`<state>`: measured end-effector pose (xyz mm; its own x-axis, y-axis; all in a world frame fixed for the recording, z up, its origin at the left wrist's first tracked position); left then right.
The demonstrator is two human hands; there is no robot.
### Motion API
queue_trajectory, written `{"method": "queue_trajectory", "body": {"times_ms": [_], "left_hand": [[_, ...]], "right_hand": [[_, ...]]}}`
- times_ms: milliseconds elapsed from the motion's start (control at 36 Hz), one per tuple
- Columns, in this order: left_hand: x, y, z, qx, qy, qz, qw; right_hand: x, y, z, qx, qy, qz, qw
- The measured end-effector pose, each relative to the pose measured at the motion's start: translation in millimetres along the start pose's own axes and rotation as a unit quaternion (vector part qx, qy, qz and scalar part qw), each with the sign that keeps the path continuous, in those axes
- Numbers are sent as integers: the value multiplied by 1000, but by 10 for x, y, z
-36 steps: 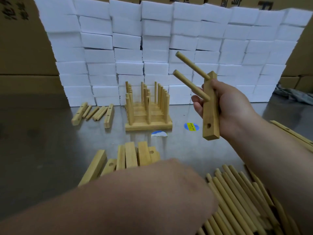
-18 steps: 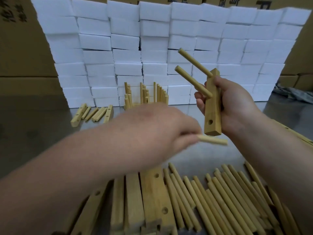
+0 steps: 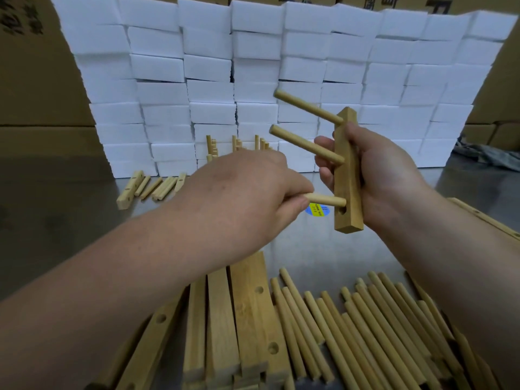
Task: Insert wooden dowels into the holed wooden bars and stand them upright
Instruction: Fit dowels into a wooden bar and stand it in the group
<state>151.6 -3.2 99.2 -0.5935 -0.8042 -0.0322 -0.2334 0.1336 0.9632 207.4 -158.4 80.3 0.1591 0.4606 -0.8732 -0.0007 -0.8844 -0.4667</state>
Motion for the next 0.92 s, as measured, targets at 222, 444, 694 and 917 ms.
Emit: {"method": "queue_trajectory", "body": {"times_ms": [222,444,694,917], "left_hand": [[38,-7,9,16,-15,-17,1000],[58,-25,-15,-16,-29,-69,997],[102,-32,-11,1,-32,-5,999],[111,-68,-3,-1,-49,-44,998]], "right_hand": [[9,5,6,12,12,-7,1000],[-6,-22,39,-3,46,3,999],[-25,-56,71,-24,77,20,997],[26,-61,99,-18,75,27,997]]}}
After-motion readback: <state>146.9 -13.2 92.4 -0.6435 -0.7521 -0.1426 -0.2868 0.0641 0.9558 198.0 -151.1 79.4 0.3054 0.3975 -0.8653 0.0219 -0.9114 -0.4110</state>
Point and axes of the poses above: each hand's wrist, its own z-axis away from the middle knuckle, its own y-axis out of the back of the hand, x = y × z, the point moved 2 cm from there along -z, towards the middle knuckle, and after that the axes turned 8 degrees about -x, right-handed, at the moved point
